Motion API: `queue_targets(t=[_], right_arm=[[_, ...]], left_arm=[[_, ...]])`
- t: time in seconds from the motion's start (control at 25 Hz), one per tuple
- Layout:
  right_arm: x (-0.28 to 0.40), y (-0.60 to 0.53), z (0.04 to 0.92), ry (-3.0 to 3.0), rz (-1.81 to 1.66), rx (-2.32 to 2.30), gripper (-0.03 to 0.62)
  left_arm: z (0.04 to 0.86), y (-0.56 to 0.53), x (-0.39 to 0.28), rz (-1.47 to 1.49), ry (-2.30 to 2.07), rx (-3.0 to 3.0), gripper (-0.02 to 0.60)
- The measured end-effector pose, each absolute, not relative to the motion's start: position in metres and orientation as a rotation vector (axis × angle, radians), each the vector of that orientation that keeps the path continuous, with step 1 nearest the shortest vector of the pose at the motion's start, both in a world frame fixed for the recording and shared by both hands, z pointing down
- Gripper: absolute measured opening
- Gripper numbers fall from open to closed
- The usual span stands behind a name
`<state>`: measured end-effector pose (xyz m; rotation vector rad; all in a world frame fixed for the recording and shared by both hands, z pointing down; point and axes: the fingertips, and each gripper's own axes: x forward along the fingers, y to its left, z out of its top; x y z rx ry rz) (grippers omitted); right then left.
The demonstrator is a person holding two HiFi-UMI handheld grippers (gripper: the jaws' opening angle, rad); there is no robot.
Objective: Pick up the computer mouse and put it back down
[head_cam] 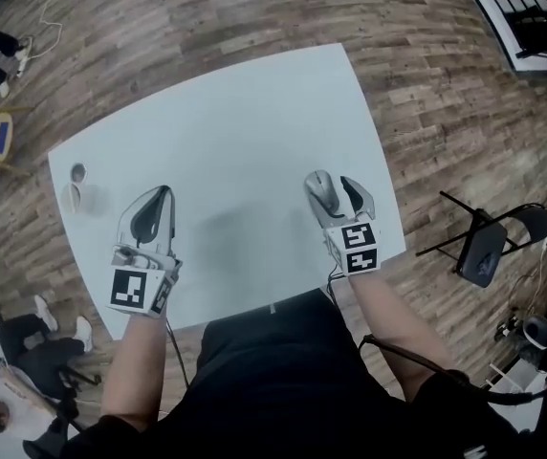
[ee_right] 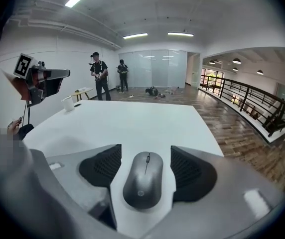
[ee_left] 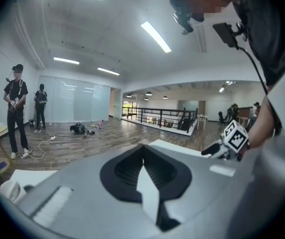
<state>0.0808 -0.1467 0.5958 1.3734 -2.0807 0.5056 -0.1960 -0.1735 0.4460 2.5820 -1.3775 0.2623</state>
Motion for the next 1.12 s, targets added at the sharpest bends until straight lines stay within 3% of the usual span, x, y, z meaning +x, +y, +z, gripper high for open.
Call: queue_targets(t=[1.12], right_arm=[[0.084, -0.132, 0.634, -2.009, 0.62, 1.351, 0.347]], left_arm=[[0.519, -0.137, -0.228, 0.445, -1.389, 2.463, -0.018]])
